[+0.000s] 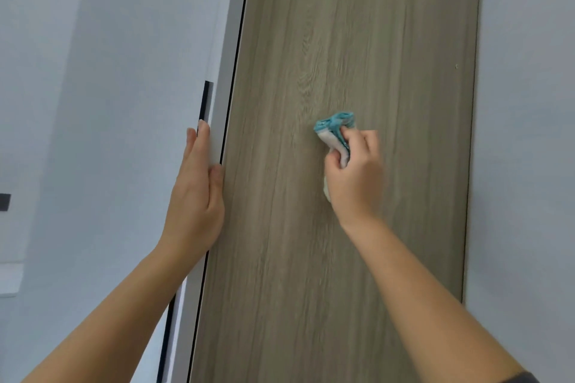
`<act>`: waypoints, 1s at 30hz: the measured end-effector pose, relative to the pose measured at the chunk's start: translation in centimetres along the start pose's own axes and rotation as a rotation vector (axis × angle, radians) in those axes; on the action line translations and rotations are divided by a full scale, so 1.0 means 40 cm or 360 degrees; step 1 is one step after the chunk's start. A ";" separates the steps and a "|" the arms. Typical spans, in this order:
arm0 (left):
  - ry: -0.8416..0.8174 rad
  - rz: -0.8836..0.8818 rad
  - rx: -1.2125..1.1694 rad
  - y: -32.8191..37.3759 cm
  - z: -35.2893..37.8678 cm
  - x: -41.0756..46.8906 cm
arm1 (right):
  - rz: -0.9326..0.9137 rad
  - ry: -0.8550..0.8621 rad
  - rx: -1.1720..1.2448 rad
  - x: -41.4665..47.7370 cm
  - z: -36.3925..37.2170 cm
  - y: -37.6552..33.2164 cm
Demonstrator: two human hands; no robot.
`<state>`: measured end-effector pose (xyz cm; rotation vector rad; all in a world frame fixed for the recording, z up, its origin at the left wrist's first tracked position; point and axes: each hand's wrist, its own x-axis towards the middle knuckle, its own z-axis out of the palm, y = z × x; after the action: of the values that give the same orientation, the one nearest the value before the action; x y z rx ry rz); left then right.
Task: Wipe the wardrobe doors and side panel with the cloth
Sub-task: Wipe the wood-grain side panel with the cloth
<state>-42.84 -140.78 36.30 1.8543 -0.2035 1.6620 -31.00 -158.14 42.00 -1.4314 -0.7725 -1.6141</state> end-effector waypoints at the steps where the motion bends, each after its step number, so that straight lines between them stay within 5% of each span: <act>1: 0.0013 0.0008 -0.0004 -0.003 0.000 -0.003 | -0.0042 -0.0011 0.0028 -0.005 0.012 -0.024; 11: 0.0070 0.0126 -0.0045 -0.022 0.005 0.001 | -0.0477 -0.0148 0.0187 -0.078 0.087 -0.231; 19: -0.0019 0.0134 -0.0320 -0.050 -0.002 -0.006 | -0.0679 -0.0228 0.0161 -0.099 0.075 -0.195; 30: 0.0001 0.0079 -0.0214 -0.043 -0.004 -0.020 | -0.0417 -0.0032 -0.0008 -0.020 0.016 0.027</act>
<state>-42.24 -139.57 34.93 1.7612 -0.3549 1.6406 -29.73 -157.96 41.23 -1.3966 -1.0024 -1.8001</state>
